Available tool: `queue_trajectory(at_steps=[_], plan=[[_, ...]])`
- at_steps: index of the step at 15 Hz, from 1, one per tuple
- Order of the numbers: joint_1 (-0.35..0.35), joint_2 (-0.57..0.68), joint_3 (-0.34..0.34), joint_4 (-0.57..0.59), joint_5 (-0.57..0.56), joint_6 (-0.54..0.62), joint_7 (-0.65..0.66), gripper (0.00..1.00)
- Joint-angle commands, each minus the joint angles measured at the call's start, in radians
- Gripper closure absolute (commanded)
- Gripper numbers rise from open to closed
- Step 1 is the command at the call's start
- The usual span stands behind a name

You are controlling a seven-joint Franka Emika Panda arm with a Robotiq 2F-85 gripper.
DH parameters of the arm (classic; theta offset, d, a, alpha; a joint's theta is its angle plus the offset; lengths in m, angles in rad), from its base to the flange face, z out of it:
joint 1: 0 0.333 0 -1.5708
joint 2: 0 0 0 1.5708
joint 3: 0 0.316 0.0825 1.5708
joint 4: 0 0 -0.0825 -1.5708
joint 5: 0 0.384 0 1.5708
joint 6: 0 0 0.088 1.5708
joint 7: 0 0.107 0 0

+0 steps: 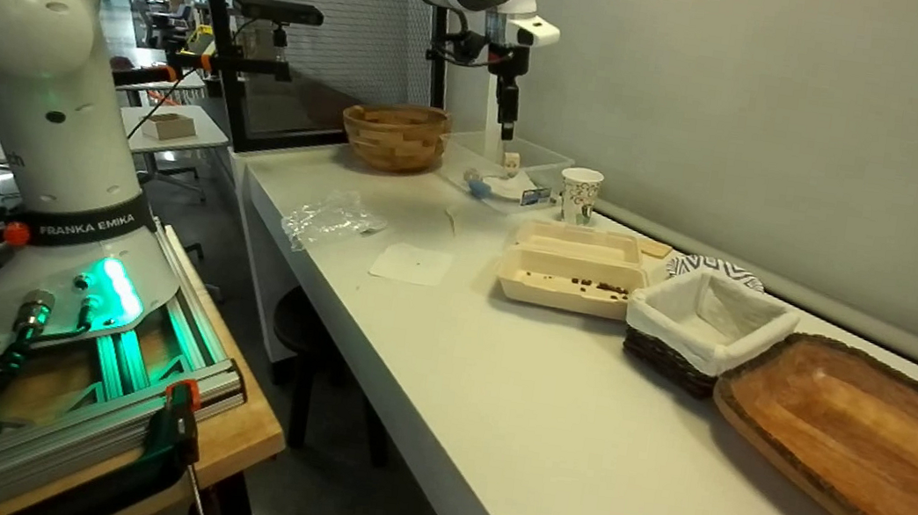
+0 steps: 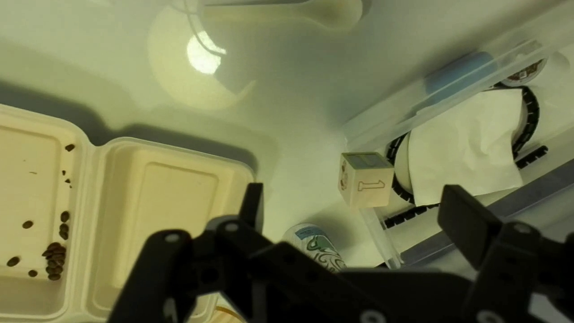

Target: Put the block inside the container

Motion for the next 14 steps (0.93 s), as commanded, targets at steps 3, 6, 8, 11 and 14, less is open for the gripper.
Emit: queue_trajectory(at_steps=[3,6,8,11,14], plan=[[0.033,0.166,-0.024,0.141,0.043,0.030,0.032,0.00],[0.037,0.214,-0.022,0.190,0.060,0.024,0.031,0.00],[0.040,0.236,-0.023,0.216,0.072,0.016,0.035,0.00],[0.045,0.256,-0.026,0.241,0.080,0.012,0.043,0.26],[0.058,0.257,-0.036,0.244,0.066,-0.011,0.057,0.50]])
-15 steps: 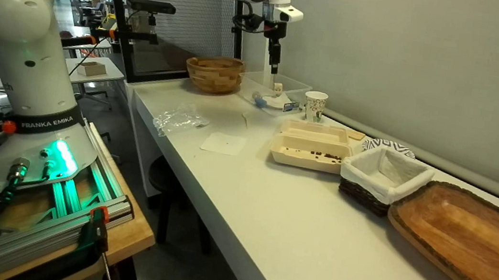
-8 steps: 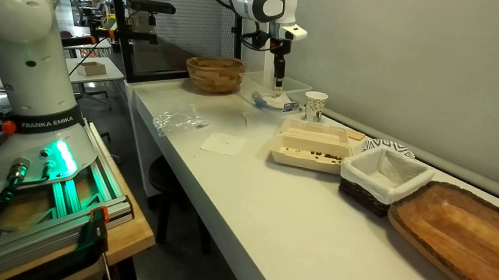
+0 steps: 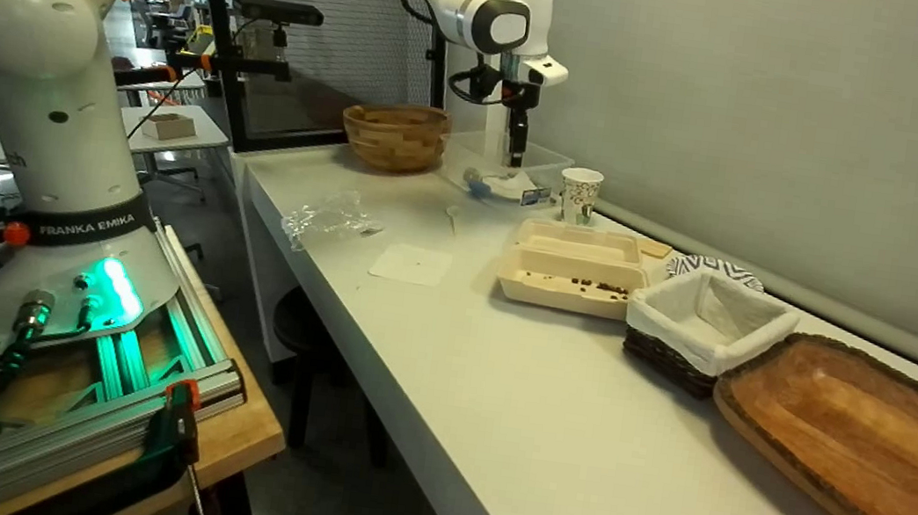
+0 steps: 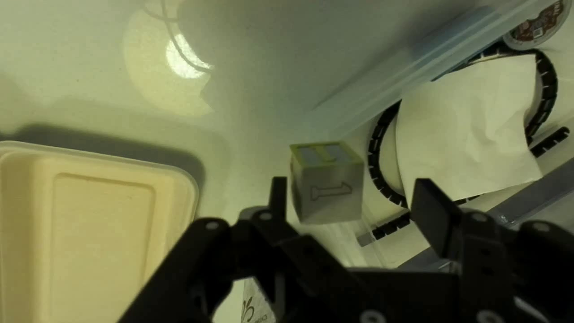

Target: Put the block inside the container

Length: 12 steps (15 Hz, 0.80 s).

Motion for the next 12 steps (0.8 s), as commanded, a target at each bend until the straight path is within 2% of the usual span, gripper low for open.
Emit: queue_trajectory(at_steps=[1,4,5,10,12], plan=[[0.036,0.013,-0.031,0.020,0.007,-0.034,0.040,0.58],[0.069,-0.025,-0.063,-0.007,-0.019,-0.091,0.118,0.81],[0.078,-0.046,-0.070,-0.018,-0.025,-0.109,0.146,0.84],[0.069,-0.137,-0.072,-0.045,-0.011,-0.188,0.227,0.85],[0.065,-0.163,-0.090,-0.052,-0.025,-0.174,0.275,0.85]])
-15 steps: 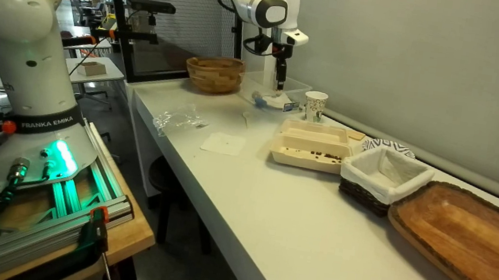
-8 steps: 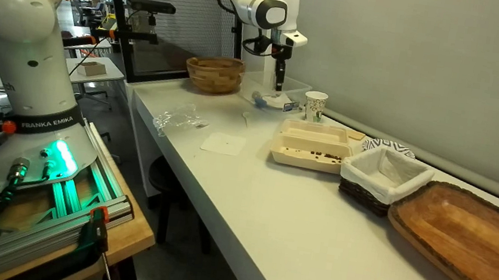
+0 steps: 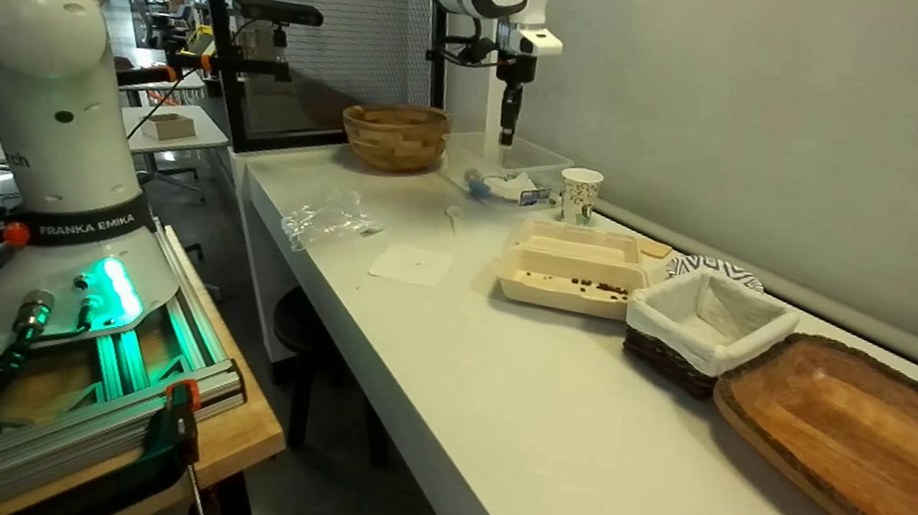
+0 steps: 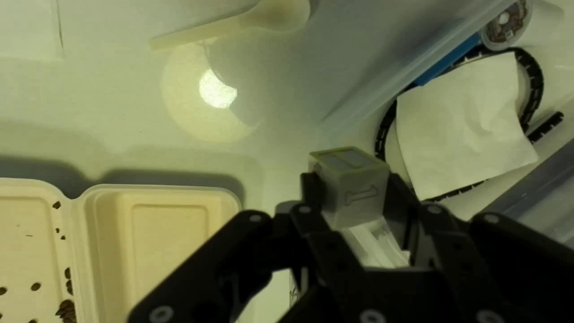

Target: Put the block inside the container

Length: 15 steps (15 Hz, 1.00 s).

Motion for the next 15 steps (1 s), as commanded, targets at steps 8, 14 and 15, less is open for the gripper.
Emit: queue_trajectory(at_steps=[8,14,15], plan=[[-0.073,-0.058,-0.106,-0.067,-0.021,0.090,0.253,0.85],[-0.138,0.001,-0.148,-0.092,0.001,0.154,0.359,0.85],[-0.146,0.011,-0.151,-0.092,0.002,0.162,0.370,0.85]])
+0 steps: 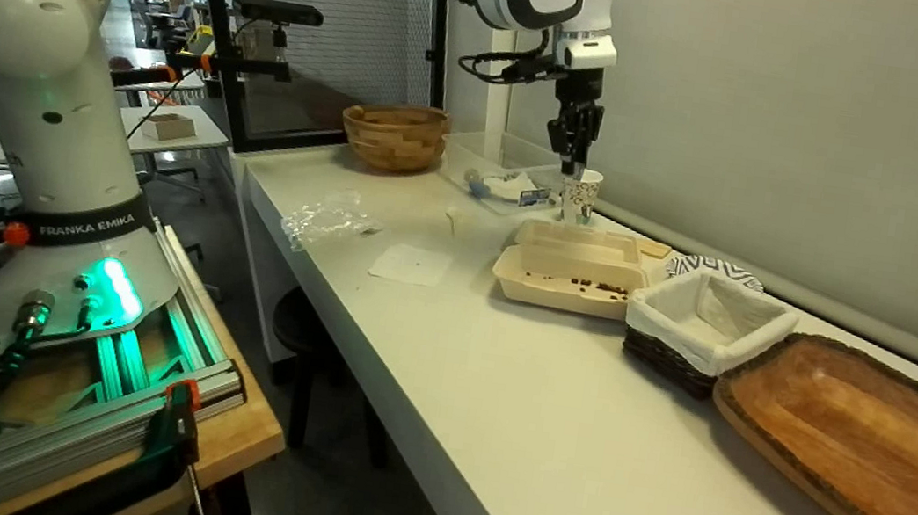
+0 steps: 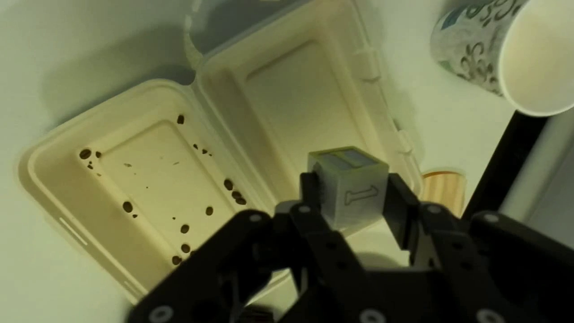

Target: Put the block inside the container

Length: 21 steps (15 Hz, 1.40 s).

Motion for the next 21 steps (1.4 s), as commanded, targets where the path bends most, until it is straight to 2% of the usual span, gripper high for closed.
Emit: queue_trajectory(at_steps=[1,6,10,15,21], plan=[[-0.028,0.034,0.000,-0.011,0.008,0.045,0.059,0.85],[-0.074,0.127,0.025,0.031,0.041,0.213,0.011,0.85],[-0.114,0.204,0.078,0.065,0.098,0.336,-0.058,0.85],[-0.140,0.287,0.109,0.114,0.148,0.408,-0.120,0.85],[-0.155,0.343,0.111,0.161,0.173,0.404,-0.156,0.85]])
